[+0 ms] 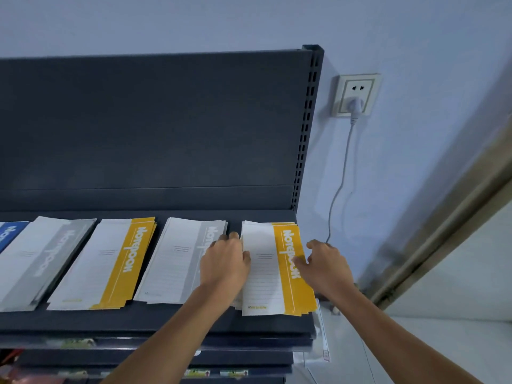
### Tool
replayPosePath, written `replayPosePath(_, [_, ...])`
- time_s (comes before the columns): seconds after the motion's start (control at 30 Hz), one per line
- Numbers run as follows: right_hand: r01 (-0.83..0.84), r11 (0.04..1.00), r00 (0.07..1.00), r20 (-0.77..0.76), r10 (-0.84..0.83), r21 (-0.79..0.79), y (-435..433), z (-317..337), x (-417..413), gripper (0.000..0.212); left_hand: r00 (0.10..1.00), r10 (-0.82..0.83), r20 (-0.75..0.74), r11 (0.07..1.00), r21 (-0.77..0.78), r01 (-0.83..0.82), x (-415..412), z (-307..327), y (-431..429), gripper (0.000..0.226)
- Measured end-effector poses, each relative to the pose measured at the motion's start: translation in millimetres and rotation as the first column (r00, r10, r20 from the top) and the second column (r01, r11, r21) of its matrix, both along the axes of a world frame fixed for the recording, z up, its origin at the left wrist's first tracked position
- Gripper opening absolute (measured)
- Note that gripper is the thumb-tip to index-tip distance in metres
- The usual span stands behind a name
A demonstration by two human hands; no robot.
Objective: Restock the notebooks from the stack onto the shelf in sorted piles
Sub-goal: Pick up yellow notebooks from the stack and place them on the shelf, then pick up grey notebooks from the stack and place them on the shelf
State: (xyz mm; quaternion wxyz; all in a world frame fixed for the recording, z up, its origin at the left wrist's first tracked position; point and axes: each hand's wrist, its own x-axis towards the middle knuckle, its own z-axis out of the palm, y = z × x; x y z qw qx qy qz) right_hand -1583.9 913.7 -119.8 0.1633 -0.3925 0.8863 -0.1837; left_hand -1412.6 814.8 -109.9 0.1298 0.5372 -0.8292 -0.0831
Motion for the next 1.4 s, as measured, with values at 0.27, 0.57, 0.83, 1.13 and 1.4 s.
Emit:
replayPosePath(0.27, [-0.174, 0.970, 0.978, -0.145, 0.150, -0.170, -26, 31, 37, 0.034, 0.991, -0.058, -0.121, 0.995, 0.071, 0.067, 49, 25, -17, 0.030])
replayPosePath(0.57, [-0.563, 0.805, 0.826, -0.158, 0.541, -0.187, -109, 64, 179, 0.030, 0.982, 0.096, -0.162, 0.995, 0.027, -0.093, 187, 58, -50, 0.031])
replayPosePath(0.83, [-0.739, 0.645, 0.673, -0.170, 0.720, -0.193, -184, 87, 366, 0.027, 0.952, 0.276, -0.131, 0.961, 0.000, -0.278, 389, 78, -89, 0.038])
replayPosePath(1.13, [-0.820, 0.539, 0.567, -0.142, 0.811, -0.195, -244, 83, 569, 0.028, 0.900, 0.415, -0.130, 0.908, -0.007, -0.420, 590, 78, -112, 0.036])
replayPosePath(1.4, [-0.908, 0.371, 0.404, -0.176, 0.897, -0.196, -292, 95, 698, 0.030, 0.821, 0.546, -0.166, 0.833, 0.007, -0.553, 714, 75, -130, 0.030])
